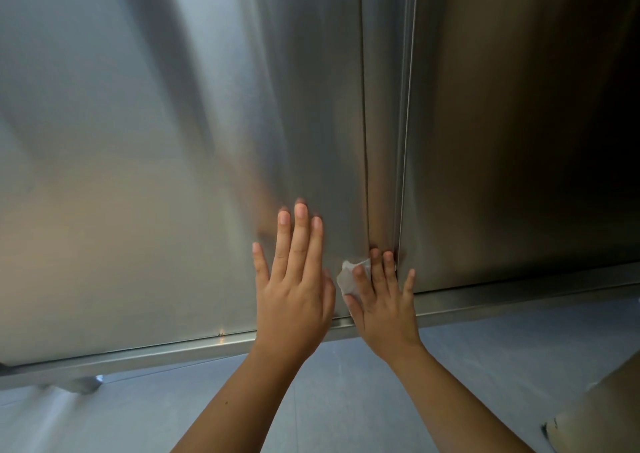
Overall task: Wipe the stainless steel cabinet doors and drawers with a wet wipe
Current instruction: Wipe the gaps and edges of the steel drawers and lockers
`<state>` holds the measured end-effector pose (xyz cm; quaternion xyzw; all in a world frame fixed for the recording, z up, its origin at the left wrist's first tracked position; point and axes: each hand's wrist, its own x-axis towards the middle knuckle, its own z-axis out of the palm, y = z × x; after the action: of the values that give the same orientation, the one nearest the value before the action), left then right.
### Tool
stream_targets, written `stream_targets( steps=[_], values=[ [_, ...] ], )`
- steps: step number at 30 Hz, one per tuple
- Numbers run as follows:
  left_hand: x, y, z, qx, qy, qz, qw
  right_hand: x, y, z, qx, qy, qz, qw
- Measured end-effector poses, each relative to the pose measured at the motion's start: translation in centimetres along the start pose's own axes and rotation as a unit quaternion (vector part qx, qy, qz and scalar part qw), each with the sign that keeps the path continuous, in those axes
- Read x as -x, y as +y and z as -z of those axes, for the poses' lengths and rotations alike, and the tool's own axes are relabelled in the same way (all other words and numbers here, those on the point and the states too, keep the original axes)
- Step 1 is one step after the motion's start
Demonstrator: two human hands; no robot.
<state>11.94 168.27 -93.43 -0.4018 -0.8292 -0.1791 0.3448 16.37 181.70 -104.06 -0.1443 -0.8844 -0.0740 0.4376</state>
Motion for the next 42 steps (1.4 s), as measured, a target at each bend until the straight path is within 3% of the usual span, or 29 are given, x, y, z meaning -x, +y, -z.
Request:
stream_targets(
  steps=[10,28,42],
  values=[
    [-0.9,-0.3,1.7,-0.021,0.013,-0.016,1.000,-5.3,-0.3,2.9,-0.012,0.026,-0.021,0.999],
    [-5.2,-0.1,6.7,-0.012,0.054,0.020,0.998,-17.8,-0.8,13.1,-0.088,-0.010,-0.036,0.995],
    [-5.9,0.5,8.4,0.006,0.026,0.016,1.000,-17.1,-1.1,14.5,-0.112,-0.026,-0.048,0.992]
  ],
)
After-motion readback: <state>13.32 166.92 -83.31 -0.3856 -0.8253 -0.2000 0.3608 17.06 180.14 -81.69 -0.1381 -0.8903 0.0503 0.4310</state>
